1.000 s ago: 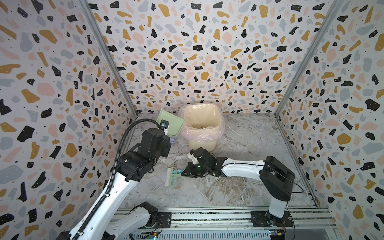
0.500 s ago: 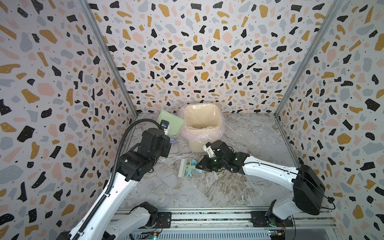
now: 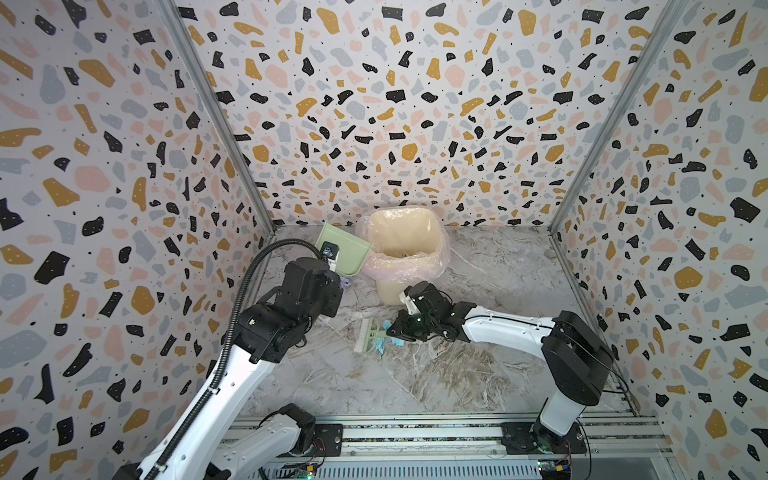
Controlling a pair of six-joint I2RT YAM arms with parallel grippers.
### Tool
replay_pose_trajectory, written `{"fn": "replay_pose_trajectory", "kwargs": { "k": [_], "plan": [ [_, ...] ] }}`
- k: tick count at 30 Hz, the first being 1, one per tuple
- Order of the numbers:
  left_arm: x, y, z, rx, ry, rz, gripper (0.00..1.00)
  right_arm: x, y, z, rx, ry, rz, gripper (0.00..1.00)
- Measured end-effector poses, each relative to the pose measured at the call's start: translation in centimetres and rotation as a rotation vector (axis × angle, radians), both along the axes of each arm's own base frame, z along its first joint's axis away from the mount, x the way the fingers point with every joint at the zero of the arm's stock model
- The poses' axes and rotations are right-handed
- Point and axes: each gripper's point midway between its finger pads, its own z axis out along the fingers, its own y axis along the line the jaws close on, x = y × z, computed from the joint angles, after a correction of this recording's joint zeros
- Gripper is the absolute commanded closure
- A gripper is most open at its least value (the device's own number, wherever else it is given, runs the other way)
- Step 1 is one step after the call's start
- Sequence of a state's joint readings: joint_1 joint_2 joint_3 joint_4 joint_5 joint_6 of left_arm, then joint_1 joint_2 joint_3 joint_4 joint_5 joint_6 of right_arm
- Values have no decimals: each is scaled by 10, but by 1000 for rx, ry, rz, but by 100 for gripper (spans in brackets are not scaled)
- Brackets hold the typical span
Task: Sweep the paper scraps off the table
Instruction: 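Sweep the crumpled light blue tissue toward the dustpan with the right gripper's brush, then set the dustpan down beside the tissue while the right gripper positions the brush behind it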
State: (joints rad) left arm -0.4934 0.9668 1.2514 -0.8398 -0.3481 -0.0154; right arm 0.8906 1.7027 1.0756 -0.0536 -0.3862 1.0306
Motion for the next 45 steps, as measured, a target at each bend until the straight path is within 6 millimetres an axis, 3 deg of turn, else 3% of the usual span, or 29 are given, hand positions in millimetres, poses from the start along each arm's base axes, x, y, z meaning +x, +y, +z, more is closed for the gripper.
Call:
{"fn": "replay_pose_trajectory", "kwargs": {
  "k": [7, 14, 19, 25, 30, 38, 40, 45],
  "plan": [
    [-4, -2, -3, -16, 8, -13, 100, -3, -54, 4, -50, -32, -59, 100],
    [-7, -9, -18, -41, 53, -43, 100, -17, -117, -3, -113, -19, -116, 100],
    [-11, -18, -33, -64, 101, -77, 100, -15, -165, -3, -151, -17, -189, 100],
    [-21, -26, -52, -106, 159, -115, 100, -14, -205, -3, -196, -12, -233, 100],
    [-33, -35, -72, -142, 218, -155, 100, -14, -218, 7, -219, -8, -223, 100],
    [-55, -70, -96, -167, 297, -267, 100, 7, -207, 91, -175, -159, -164, 100],
    [-61, -82, -105, -171, 321, -295, 100, 10, -208, 104, -190, -186, -150, 100],
    [-81, -108, -130, -180, 387, -354, 100, 24, -221, 111, -323, -226, -121, 100]
  ]
}}
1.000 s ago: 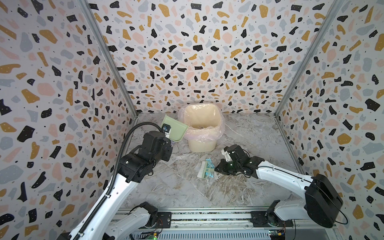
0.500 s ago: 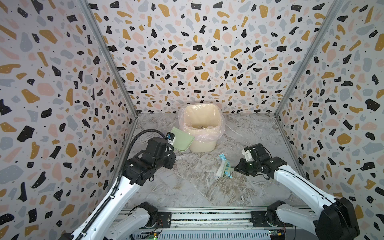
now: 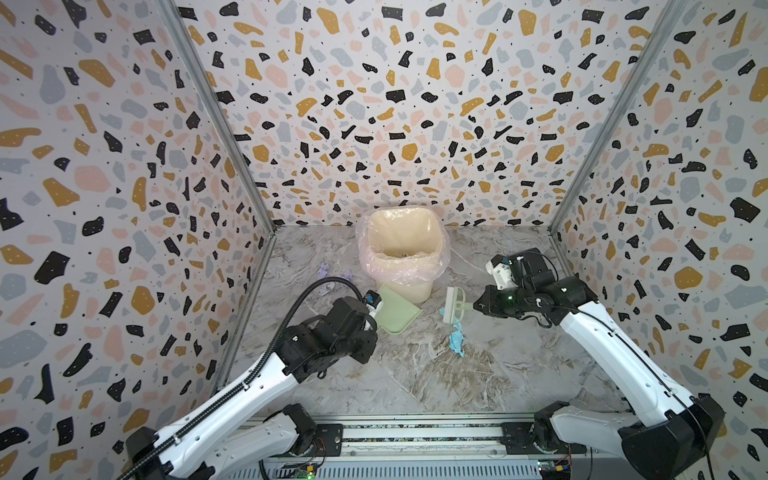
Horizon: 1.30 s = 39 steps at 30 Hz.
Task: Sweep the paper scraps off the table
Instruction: 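Set the dustpan down beside the tissue while the right gripper positions the brush behind it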
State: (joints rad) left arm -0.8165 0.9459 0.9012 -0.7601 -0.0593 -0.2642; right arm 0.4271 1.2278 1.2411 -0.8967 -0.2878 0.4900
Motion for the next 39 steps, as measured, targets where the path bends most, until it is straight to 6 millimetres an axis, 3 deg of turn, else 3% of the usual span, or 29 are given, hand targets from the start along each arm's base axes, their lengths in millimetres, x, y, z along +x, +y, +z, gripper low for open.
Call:
{"fn": "replay_pose_trajectory", "kwargs": {
  "k": [7, 13, 21, 39],
  "plan": [
    [-34, -36, -30, 4, 65, -88, 100, -2, -29, -25, -217, 41, 14, 100],
    [-45, -44, -67, 54, 118, -100, 100, -2, -43, -34, -330, 39, 36, 100],
    [-51, -53, -103, 133, 165, -126, 100, -12, -29, -64, -428, 92, 148, 100],
    [-51, -60, -127, 161, 182, -135, 100, -26, -9, -80, -446, 117, 250, 100]
  ]
}}
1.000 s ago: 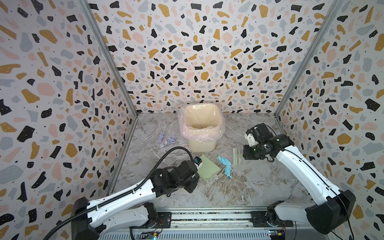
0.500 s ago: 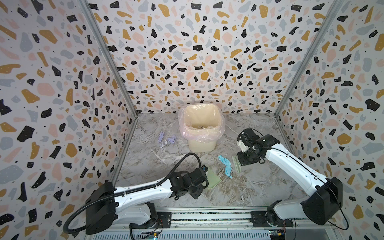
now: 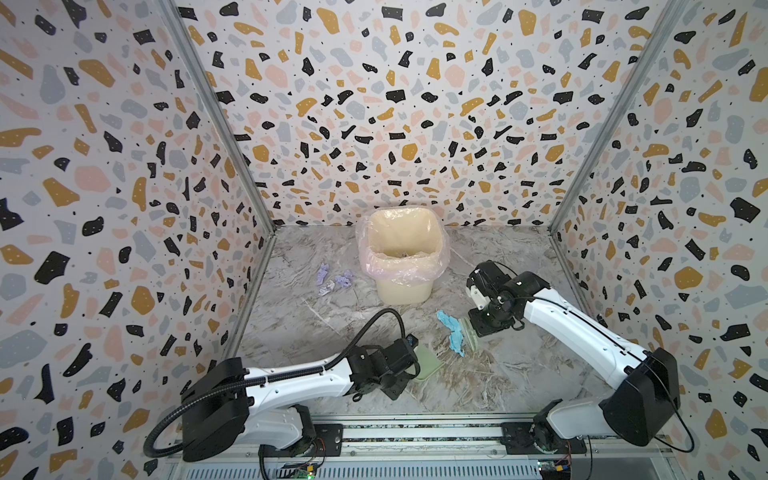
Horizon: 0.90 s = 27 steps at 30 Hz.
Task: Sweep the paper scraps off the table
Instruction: 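Set the dustpan down beside the tissue while the right gripper positions the brush behind it, then sweep the light blue tissue into the dustpan with the right gripper's brush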
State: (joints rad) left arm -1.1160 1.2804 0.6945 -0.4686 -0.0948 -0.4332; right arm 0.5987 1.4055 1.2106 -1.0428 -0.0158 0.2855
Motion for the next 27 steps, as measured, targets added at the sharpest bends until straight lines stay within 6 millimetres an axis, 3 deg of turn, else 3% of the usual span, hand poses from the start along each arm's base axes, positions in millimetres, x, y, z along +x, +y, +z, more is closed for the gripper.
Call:
{"fn": "replay_pose_trajectory", "kwargs": {
  "k": [12, 17, 21, 27],
  "plan": [
    [1, -1, -8, 13, 4, -3, 100, -10, 18, -3, 14, 20, 59, 100],
    [-5, -3, -12, 26, 11, -29, 100, -13, 30, 6, 47, 16, 73, 100],
    [-7, -4, -13, 33, 12, -46, 100, -12, 27, 13, 31, 4, 63, 100],
    [-6, -6, -14, 37, 12, -54, 100, -22, 16, 3, -16, 41, 61, 100]
  ]
}}
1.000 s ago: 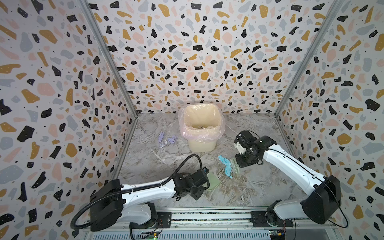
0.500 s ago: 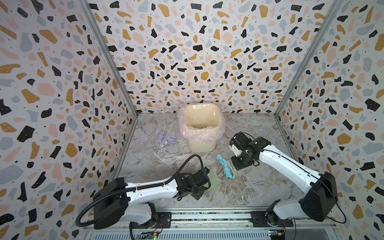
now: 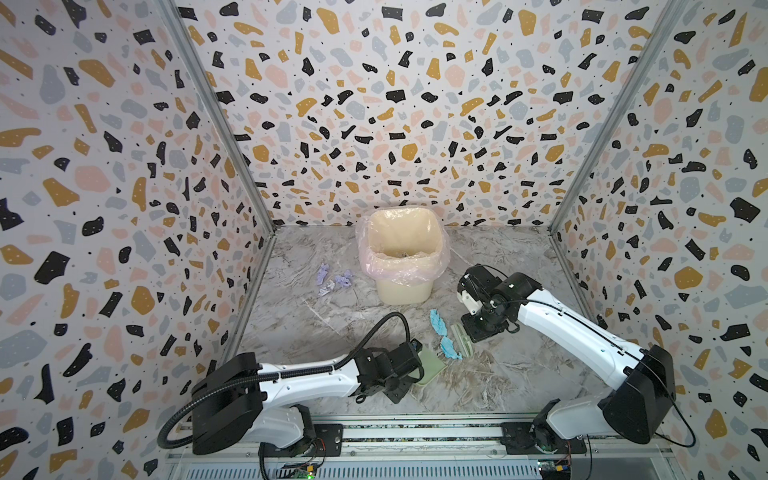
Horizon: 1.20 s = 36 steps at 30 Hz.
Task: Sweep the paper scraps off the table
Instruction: 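Sweep the light blue tissue into the dustpan with the right gripper's brush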
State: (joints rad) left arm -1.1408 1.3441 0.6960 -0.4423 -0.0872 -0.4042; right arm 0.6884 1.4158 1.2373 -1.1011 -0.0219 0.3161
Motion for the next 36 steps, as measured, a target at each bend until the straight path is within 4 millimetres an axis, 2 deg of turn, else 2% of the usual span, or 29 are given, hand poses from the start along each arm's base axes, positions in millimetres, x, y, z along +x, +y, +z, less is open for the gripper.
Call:
{"fn": "replay_pose_trajectory", "kwargs": {
  "k": [3, 8, 15, 20, 23, 31, 36],
  "plan": [
    [1, -2, 0, 1, 0, -2, 100, -7, 4, -3, 3, 13, 21, 100],
    [1, -2, 0, 2, 0, -2, 100, -19, 22, -1, 48, 29, 66, 100],
    [1, -2, 0, 3, 0, -1, 100, -50, 53, 3, 97, 73, 173, 100],
    [1, -2, 0, 2, -4, 0, 100, -54, 64, 15, 128, 67, 192, 100],
    [3, -2, 2, -3, -13, 3, 100, -41, 54, 21, 97, 36, 154, 100],
    [6, -6, 13, -40, -45, 5, 100, 20, 1, 27, -42, -103, 8, 100],
    [6, -6, 14, -43, -47, 5, 100, 47, 1, 21, -114, -183, 49, 100]
  ]
}}
